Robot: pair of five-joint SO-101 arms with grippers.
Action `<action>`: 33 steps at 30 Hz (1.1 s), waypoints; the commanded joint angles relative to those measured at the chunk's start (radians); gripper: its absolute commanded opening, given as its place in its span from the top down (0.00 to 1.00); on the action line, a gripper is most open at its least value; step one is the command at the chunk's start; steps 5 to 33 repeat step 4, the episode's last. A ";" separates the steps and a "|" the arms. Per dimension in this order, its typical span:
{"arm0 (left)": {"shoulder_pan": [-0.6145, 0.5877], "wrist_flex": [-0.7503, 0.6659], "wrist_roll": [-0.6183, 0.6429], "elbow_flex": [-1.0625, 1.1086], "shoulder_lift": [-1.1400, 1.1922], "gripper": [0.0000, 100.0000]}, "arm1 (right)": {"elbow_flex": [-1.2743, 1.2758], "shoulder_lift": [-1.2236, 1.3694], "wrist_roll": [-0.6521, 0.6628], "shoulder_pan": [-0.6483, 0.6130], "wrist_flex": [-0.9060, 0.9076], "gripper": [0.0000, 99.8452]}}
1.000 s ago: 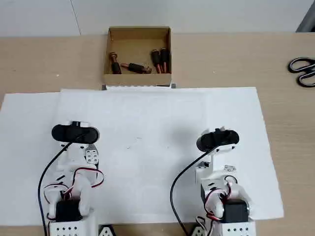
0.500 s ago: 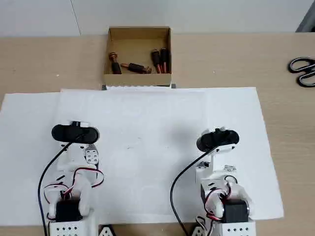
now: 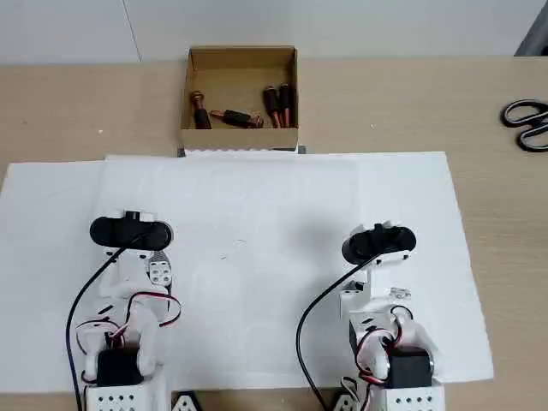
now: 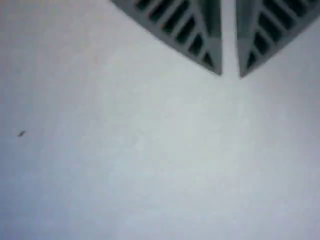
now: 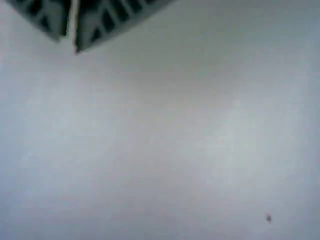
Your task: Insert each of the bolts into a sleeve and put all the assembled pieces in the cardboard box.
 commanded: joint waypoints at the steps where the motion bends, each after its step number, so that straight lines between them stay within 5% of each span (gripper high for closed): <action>1: 0.002 -0.023 -0.002 -0.004 -0.011 0.99 | 0.000 -0.012 0.014 0.004 -0.024 1.00; 33: 0.002 -0.023 -0.002 -0.004 -0.011 0.99 | 0.000 -0.012 0.014 0.004 -0.024 1.00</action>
